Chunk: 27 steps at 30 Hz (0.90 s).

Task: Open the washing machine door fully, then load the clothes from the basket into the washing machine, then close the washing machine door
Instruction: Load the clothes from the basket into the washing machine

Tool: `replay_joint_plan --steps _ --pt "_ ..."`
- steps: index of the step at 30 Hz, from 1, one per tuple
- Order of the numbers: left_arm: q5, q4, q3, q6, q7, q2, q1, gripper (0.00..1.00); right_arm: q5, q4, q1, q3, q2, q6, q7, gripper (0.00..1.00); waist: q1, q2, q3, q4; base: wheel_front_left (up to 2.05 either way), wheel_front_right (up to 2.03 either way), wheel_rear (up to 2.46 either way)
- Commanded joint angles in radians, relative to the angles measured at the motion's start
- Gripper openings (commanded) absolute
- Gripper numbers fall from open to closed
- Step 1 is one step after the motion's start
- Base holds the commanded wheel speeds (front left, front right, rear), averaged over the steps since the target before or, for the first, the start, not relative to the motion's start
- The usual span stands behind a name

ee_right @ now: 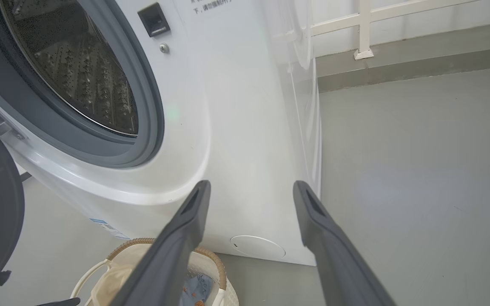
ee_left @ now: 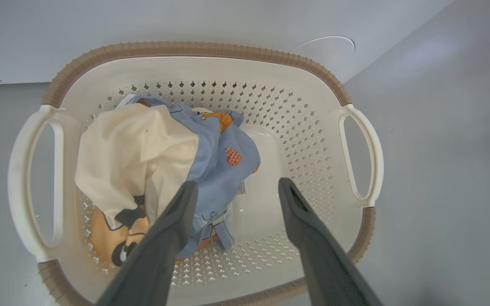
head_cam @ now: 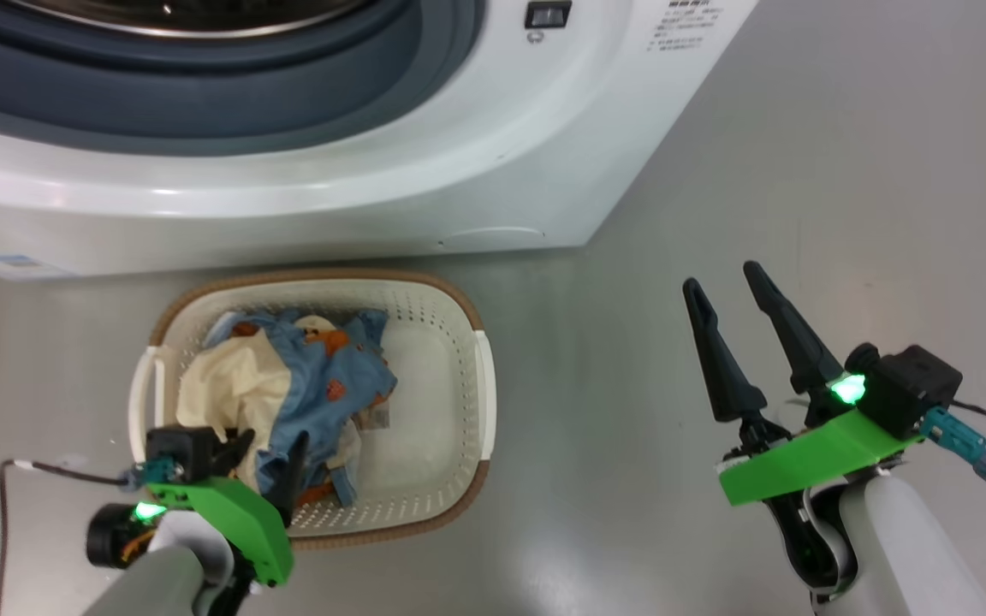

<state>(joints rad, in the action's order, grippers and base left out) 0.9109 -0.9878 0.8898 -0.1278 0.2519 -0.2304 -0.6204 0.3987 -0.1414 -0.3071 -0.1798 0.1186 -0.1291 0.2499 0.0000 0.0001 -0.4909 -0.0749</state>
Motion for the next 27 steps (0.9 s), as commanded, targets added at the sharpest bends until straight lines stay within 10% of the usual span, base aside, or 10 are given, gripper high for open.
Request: replay_joint_plan --steps 1,27 --pt "0.01 -0.004 -0.011 -0.003 0.006 -0.041 -0.021 1.0 -0.012 0.026 -0.006 -0.023 -0.012 -0.002 0.012 1.0 0.0 -0.0001 -0.027 -0.014 0.0 0.0 0.0" --pt "0.18 -0.071 0.242 -0.003 -0.019 -0.125 -0.161 1.0 -0.04 0.042 -0.065 -0.053 -0.053 -0.002 0.012 1.0 0.0 -0.0001 -0.159 -0.068 0.0 0.0 0.0"
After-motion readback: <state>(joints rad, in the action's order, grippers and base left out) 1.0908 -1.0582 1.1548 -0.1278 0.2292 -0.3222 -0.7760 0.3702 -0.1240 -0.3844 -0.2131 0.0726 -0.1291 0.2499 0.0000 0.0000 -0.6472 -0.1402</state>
